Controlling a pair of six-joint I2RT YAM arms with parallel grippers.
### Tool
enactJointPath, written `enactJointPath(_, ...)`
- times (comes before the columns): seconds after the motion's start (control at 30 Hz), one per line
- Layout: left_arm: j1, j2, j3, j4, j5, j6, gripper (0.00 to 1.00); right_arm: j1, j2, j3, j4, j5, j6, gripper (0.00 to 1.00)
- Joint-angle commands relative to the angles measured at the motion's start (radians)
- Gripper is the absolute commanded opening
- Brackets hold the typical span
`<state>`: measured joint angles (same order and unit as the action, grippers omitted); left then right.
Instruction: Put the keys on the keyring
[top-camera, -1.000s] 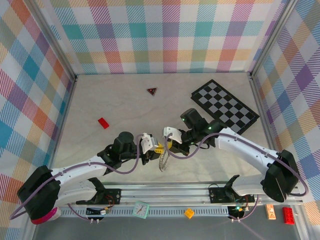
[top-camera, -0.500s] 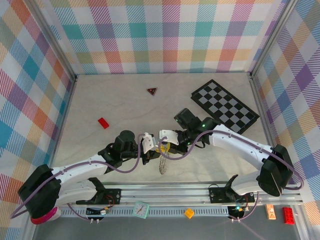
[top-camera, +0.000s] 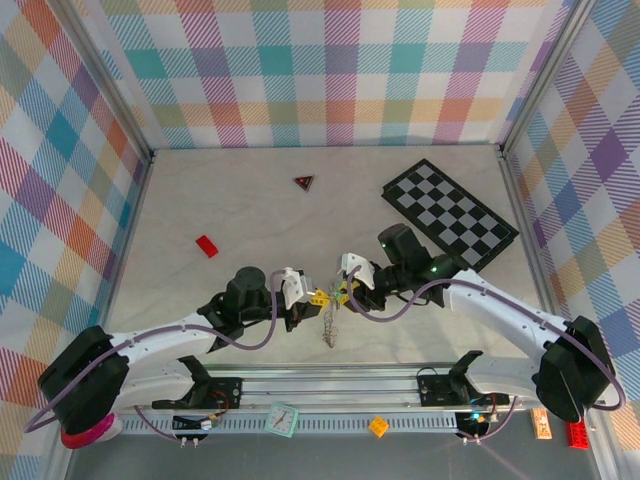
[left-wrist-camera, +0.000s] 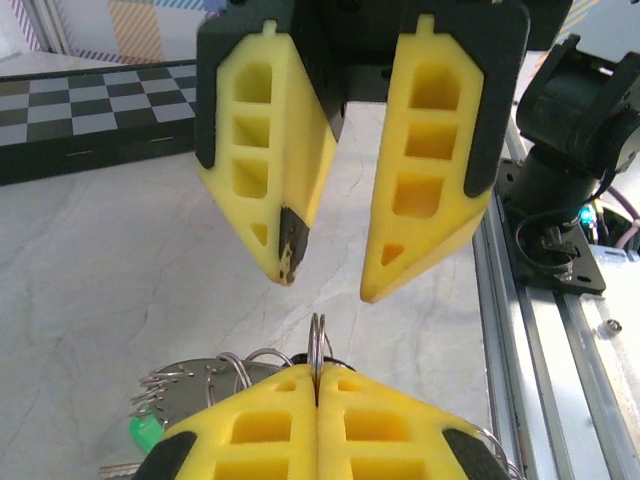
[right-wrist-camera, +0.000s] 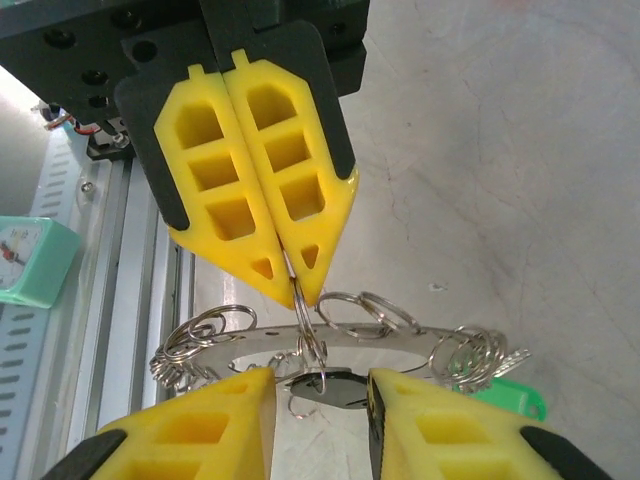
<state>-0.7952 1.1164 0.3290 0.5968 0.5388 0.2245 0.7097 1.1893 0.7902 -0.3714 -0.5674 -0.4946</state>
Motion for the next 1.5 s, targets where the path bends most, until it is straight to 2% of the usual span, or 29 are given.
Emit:
enactJointPath(0.0, 0.0, 0.01, -0.03, 0.196, 0.015, -0.056, 0.0, 0.0, -0.008, -0.038, 0.135, -0.063, 0.069, 0.31)
enactJointPath(0.2, -0.001, 0.034, -0.051, 0.273, 0.018, -0.079, 0.0, -0.001, -0.005, -0.071, 0.208, -0.056, 0.09, 0.31)
enactJointPath(0.3, 0.0, 0.037, -0.054, 0.278, 0.019, -0.081, 0.0, -0.001, -0.001, -0.073, 0.218, -0.071, 0.094, 0.29)
enactJointPath(0.37, -0.001, 0.04, -0.059, 0.293, 0.016, -0.086, 0.0, -0.001, 0.004, -0.072, 0.22, -0.076, 0.094, 0.25)
enactJointPath(0.6, 0.001, 0.037, -0.058, 0.293, 0.002, -0.091, 0.0, -0.002, 0.001, -0.056, 0.195, -0.092, 0.077, 0.0)
enactJointPath(0.63, -0.001, 0.033, -0.055, 0.279, -0.01, -0.09, 0.0, -0.001, -0.001, -0.048, 0.181, -0.091, 0.069, 0.0)
enactJointPath(0.7, 0.0, 0.02, -0.046, 0.231, -0.024, -0.082, 0.1, -0.001, -0.002, -0.025, 0.139, -0.092, 0.049, 0.0)
enactJointPath(0.73, 0.0, 0.008, -0.036, 0.187, -0.026, -0.067, 0.12, 0.0, -0.001, -0.007, 0.108, -0.084, 0.035, 0.0)
enactJointPath(0.83, -0.001, -0.025, 0.007, 0.034, -0.012, -0.026, 0.14, 0.005, 0.01, 0.058, -0.001, -0.052, -0.024, 0.0)
enactJointPath(1.03, 0.0, -0.059, 0.062, -0.133, -0.01, 0.039, 0.2, 0.051, 0.065, 0.18, -0.201, 0.041, -0.147, 0.0)
enactJointPath(1.27, 0.0, -0.044, 0.099, -0.179, 0.01, 0.068, 0.2, 0.098, 0.103, 0.248, -0.274, 0.098, -0.219, 0.0)
enactJointPath(1.47, 0.003, -0.025, 0.113, -0.189, 0.037, 0.072, 0.15, 0.113, 0.127, 0.279, -0.281, 0.092, -0.249, 0.0)
